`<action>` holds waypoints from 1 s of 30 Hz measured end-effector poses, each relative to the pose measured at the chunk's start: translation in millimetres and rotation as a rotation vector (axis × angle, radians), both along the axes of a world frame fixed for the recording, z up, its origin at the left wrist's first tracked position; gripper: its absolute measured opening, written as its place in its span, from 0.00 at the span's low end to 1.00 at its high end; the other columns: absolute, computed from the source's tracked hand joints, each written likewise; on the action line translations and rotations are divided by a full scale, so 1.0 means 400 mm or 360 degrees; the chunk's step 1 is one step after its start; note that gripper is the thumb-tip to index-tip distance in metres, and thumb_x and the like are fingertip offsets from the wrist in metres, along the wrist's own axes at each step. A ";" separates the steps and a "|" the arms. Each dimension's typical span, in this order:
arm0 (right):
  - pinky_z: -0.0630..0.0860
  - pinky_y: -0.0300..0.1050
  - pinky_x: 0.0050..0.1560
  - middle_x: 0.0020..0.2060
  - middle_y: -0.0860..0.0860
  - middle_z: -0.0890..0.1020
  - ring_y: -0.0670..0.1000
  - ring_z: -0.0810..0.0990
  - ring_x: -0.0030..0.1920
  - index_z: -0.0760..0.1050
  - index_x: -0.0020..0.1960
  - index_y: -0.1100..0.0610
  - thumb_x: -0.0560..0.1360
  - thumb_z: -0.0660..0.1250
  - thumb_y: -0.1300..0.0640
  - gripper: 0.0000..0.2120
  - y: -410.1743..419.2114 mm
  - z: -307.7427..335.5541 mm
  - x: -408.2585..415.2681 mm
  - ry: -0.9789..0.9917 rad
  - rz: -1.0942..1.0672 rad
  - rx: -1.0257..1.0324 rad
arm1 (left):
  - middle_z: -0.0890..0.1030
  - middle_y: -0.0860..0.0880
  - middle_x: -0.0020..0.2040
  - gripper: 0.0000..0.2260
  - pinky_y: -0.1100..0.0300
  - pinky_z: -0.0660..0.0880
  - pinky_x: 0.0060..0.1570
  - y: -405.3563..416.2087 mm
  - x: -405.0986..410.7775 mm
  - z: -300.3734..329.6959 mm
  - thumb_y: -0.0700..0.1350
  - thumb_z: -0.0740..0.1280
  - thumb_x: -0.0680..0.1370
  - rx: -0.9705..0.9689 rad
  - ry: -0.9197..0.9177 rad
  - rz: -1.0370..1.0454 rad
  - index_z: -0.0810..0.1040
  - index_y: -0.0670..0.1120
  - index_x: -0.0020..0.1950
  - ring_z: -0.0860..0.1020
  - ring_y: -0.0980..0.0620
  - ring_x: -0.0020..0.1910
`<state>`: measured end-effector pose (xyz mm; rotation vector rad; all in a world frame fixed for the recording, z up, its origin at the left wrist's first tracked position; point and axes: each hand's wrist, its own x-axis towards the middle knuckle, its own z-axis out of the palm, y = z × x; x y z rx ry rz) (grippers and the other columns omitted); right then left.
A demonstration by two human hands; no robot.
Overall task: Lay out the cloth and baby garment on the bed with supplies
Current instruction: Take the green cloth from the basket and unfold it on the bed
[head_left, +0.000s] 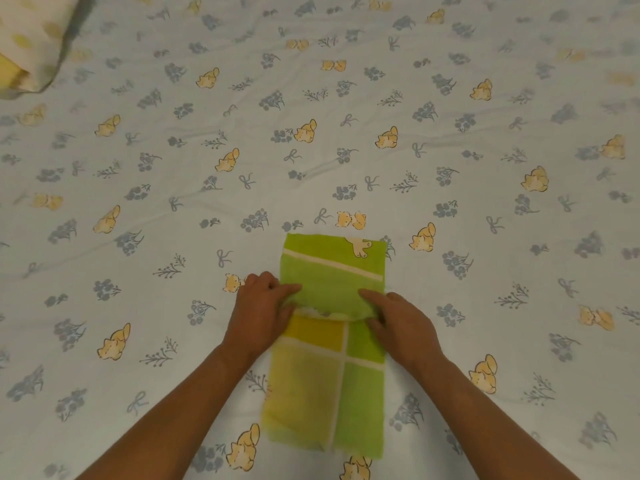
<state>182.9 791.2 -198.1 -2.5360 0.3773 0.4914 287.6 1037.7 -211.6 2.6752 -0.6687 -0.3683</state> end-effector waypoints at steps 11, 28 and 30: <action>0.71 0.42 0.40 0.37 0.43 0.76 0.47 0.76 0.39 0.67 0.64 0.39 0.69 0.71 0.44 0.26 -0.047 0.005 0.052 0.0212 0.0244 0.0221 | 0.71 0.57 0.54 0.37 0.59 0.72 0.45 -0.013 0.033 0.007 0.67 0.72 0.61 0.0124 0.0359 -0.0501 0.69 0.58 0.67 0.68 0.55 0.51; 0.76 0.44 0.33 0.34 0.50 0.83 0.52 0.81 0.35 0.75 0.44 0.53 0.76 0.65 0.56 0.02 -0.066 0.042 0.307 -0.0416 -0.0681 0.0374 | 0.81 0.46 0.38 0.07 0.54 0.75 0.32 -0.191 0.278 0.068 0.48 0.63 0.79 -0.0404 0.0215 0.0487 0.75 0.46 0.50 0.78 0.49 0.32; 0.69 0.39 0.32 0.37 0.49 0.82 0.51 0.79 0.36 0.75 0.50 0.54 0.76 0.65 0.56 0.04 -0.071 0.033 0.352 -0.0447 -0.0697 0.0340 | 0.83 0.42 0.37 0.04 0.47 0.80 0.29 -0.225 0.313 0.079 0.45 0.62 0.80 -0.0641 0.0460 0.0684 0.73 0.45 0.50 0.80 0.46 0.28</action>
